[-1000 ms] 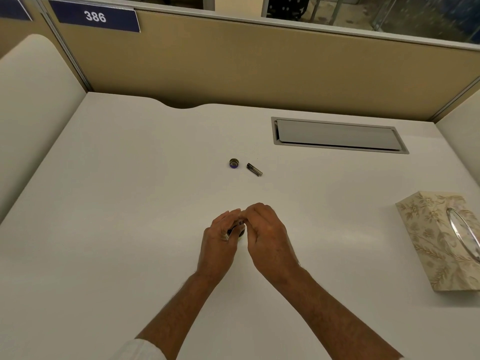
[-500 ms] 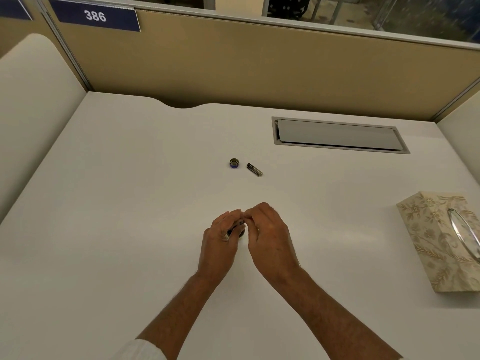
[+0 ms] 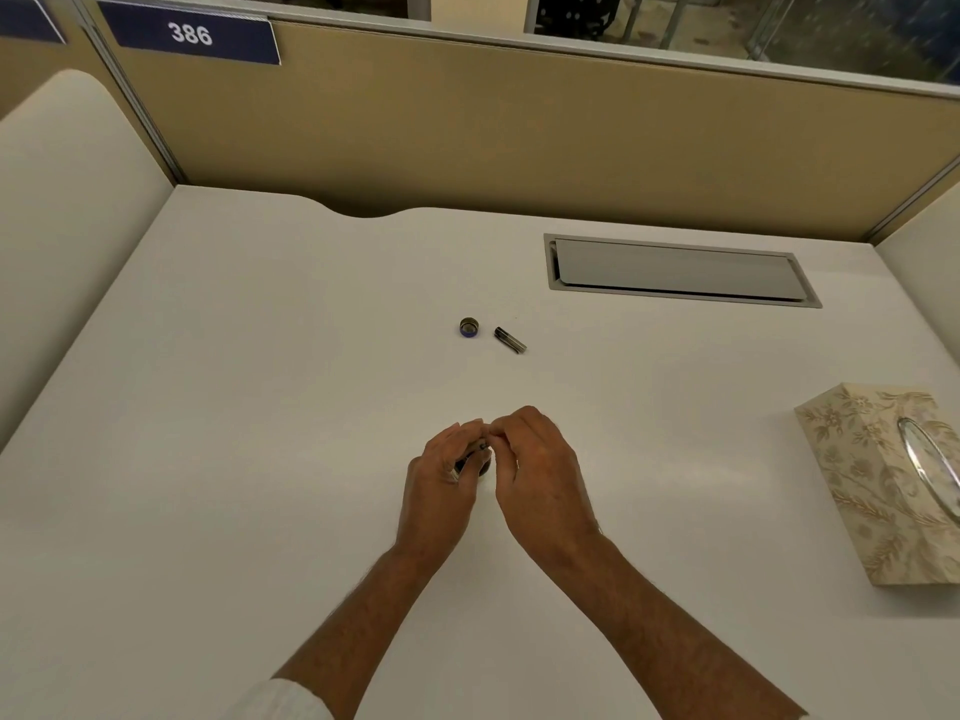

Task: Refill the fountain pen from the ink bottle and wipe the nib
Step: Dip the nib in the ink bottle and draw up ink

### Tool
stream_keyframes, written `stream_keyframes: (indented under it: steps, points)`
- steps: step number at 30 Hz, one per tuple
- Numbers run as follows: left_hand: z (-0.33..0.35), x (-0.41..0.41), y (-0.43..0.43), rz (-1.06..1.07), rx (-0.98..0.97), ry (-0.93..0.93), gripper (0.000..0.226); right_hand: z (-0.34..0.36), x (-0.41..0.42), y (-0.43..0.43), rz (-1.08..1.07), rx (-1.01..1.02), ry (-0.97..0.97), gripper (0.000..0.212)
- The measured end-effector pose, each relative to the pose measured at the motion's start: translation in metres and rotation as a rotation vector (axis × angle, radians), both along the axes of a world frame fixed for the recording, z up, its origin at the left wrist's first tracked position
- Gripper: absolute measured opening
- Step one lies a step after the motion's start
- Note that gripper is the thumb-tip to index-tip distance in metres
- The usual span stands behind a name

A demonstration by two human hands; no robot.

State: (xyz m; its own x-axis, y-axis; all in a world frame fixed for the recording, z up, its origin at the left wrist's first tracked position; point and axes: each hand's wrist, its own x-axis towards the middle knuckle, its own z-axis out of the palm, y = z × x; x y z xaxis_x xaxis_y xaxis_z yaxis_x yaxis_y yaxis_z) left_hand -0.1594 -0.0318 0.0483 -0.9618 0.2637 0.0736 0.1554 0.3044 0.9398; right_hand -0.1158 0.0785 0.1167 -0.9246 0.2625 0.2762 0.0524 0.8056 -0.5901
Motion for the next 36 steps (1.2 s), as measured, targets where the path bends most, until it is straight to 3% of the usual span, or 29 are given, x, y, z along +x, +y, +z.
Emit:
stream_keyframes:
  steps: [5,11,21,36]
  points:
    - [-0.0021,-0.0011,-0.0007,0.004,-0.011,0.007,0.033,0.0005,-0.0009,-0.0021,0.030,-0.017,0.001,0.021]
    - [-0.0010,-0.0001,0.0001,0.003,-0.019,0.014,0.033,0.0001,0.0008,0.0007,-0.056,-0.039,0.002,0.007]
    - [-0.0035,-0.0011,0.0004,0.002,-0.004,0.010,0.032,0.0020,0.0001,-0.0014,0.048,0.000,-0.004,0.025]
    - [-0.0047,0.0000,0.0004,0.010,-0.028,0.020,0.030,0.0058,0.0003,-0.0012,0.056,-0.014,0.041,0.024]
